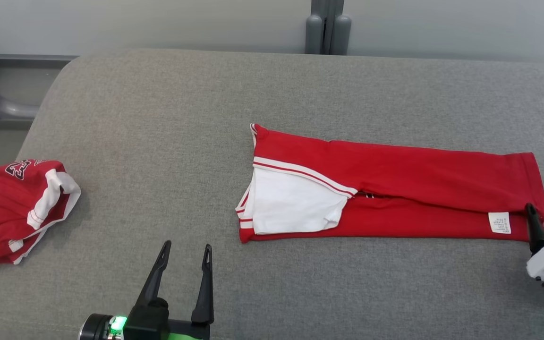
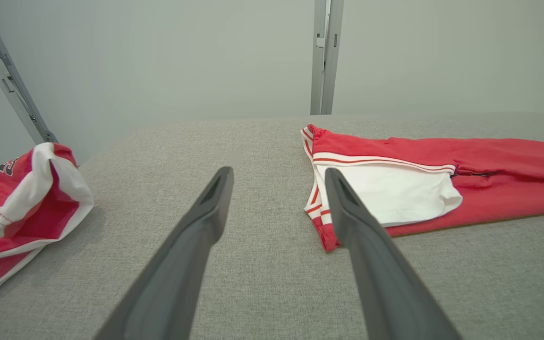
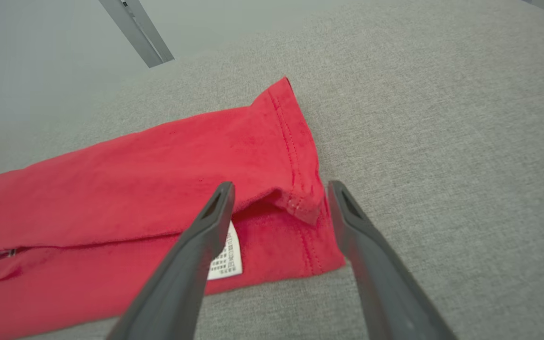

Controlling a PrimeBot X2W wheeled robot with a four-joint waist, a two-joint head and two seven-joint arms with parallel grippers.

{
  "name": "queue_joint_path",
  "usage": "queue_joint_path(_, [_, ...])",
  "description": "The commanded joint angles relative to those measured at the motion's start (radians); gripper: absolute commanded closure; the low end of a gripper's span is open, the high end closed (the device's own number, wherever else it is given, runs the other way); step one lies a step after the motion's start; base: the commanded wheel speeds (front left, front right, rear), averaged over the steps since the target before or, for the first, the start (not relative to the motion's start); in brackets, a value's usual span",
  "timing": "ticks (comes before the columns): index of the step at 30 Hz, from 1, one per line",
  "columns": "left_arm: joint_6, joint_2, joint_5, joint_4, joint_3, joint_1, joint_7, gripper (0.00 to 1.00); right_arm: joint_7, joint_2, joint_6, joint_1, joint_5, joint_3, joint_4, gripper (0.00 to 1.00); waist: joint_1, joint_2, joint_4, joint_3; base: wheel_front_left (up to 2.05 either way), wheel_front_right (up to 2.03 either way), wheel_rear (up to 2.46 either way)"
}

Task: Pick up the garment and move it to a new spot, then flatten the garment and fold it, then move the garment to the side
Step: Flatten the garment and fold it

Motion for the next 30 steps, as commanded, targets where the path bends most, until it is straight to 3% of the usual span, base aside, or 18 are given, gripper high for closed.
queue_joint_path(1, [-0.004,-0.007,0.014,-0.001,-0.001,-0.016,0.000,0.00,0.019,-0.018,0.000,-0.023,-0.003,0.000,0.018,0.00,0.0001,0.0000,0.016,0.021,0.00,0.00,0.00])
queue_joint_path(10, [-0.010,-0.017,-0.009,-0.006,-0.010,-0.045,0.000,0.00,0.103,-0.080,0.000,-0.126,-0.024,0.012,0.146,0.00,0.0001,0.0000,0.040,0.080,0.00,0.00,0.00])
queue_joint_path(18, [0.010,-0.018,-0.051,-0.011,-0.029,-0.068,0.000,0.00,0.177,-0.057,0.000,-0.134,0.018,0.053,0.201,0.03,0.0001,0.0000,0.050,0.107,0.00,0.00,0.00])
queue_joint_path(19, [0.011,-0.018,-0.053,-0.010,-0.031,-0.070,0.000,0.00,0.182,-0.055,0.000,-0.131,0.023,0.061,0.201,0.11,0.0001,0.0000,0.049,0.108,0.00,0.00,0.00])
queue_joint_path(20, [0.012,-0.018,-0.053,-0.010,-0.033,-0.072,0.000,0.00,0.189,-0.053,0.000,-0.129,0.030,0.069,0.199,0.61,0.0001,0.0000,0.048,0.109,0.00,0.00,0.00])
queue_joint_path(21, [0.014,-0.018,-0.052,-0.009,-0.035,-0.073,0.000,0.00,0.191,-0.052,0.000,-0.127,0.037,0.075,0.198,0.75,0.0001,0.0000,0.047,0.109,0.00,0.00,0.00])
queue_joint_path(22, [0.017,-0.018,-0.051,-0.008,-0.036,-0.075,0.000,0.00,0.194,-0.055,0.000,-0.125,0.043,0.083,0.196,1.00,0.0001,0.0000,0.046,0.110,0.00,0.00,0.00])
queue_joint_path(30, [0.016,-0.018,-0.051,-0.010,-0.031,-0.083,0.000,0.00,0.159,-0.142,-0.005,-0.131,0.054,0.108,0.185,1.00,0.0001,0.0000,0.021,0.118,0.00,0.00,0.00])
